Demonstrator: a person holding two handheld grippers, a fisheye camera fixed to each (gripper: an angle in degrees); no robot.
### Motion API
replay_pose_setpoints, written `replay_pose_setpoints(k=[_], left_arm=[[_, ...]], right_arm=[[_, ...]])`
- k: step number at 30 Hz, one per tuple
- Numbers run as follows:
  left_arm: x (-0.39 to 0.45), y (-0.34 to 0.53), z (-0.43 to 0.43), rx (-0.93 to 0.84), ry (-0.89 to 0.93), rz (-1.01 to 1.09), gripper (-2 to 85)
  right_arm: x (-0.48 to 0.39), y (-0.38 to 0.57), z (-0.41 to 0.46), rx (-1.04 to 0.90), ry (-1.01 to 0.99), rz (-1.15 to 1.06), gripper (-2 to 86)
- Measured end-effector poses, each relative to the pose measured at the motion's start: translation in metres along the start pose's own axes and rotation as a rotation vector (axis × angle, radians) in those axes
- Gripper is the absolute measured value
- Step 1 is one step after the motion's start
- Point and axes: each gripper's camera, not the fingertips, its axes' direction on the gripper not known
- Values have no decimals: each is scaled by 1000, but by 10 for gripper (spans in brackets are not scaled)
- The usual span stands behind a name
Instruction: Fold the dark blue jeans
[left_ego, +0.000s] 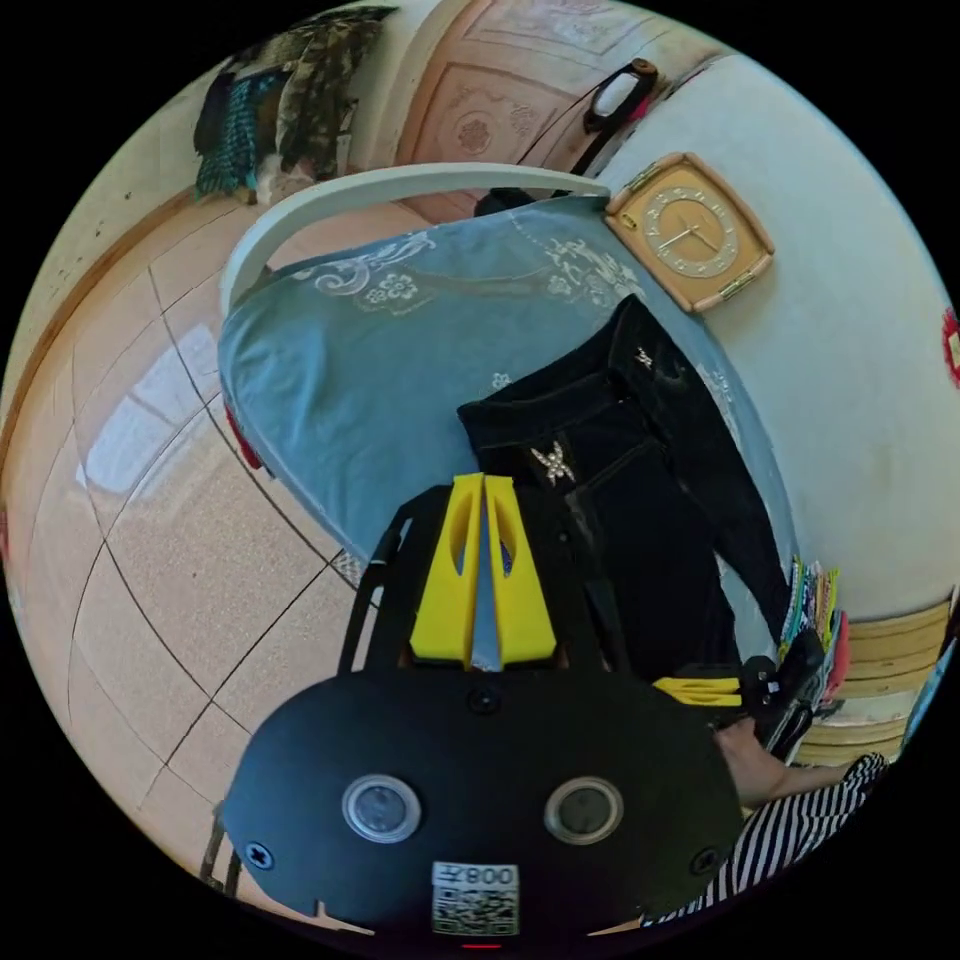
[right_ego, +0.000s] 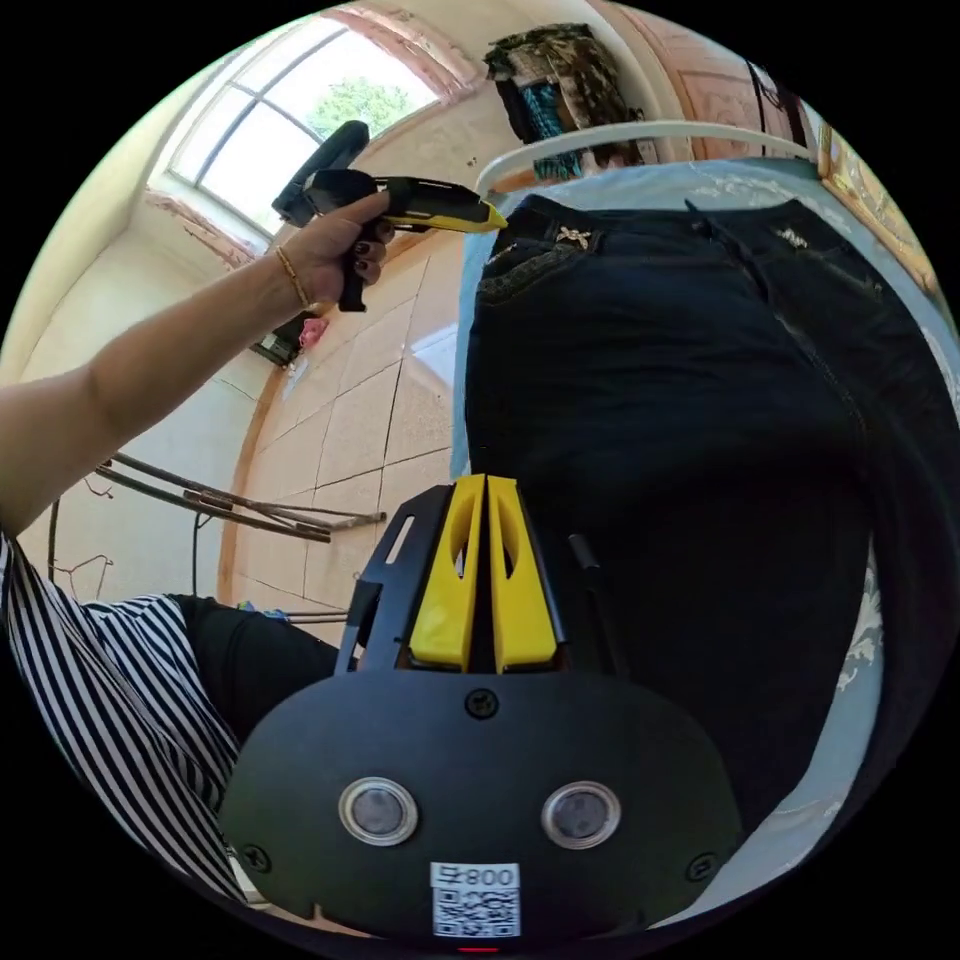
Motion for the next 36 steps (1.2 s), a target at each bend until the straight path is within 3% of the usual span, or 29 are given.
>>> replay_pose_setpoints(k=[4, 7, 12, 15, 21, 23, 27, 30, 34, 36], left_arm=[[-1, 12, -11, 117, 91, -26, 2], [35, 16, -11, 116, 178, 111, 2], [189, 25, 51, -89, 377, 613, 1], [266, 31, 118, -286, 250, 792, 1], [315, 16, 158, -275, 224, 795, 1], [318, 18, 156, -269, 225, 789, 1], [328, 29, 141, -208, 280, 812, 2], [351, 34, 168, -281, 195, 840, 2], [375, 24, 175, -265, 194, 791, 2], [391, 33, 167, -250, 162, 840, 2]], right_arm=[[-2, 55, -47, 148, 47, 45, 2], [15, 111, -90, 220, 171, 194, 2], [38, 179, -142, 261, 418, 393, 1], [51, 194, -140, 171, 448, 446, 1], [52, 214, -154, 121, 636, 460, 1], [56, 227, -165, 174, 545, 494, 1], [30, 269, -185, 204, 586, 517, 1], [19, 304, -186, 174, 609, 571, 1], [29, 326, -205, 218, 544, 607, 2], [24, 335, -220, 250, 603, 630, 2]])
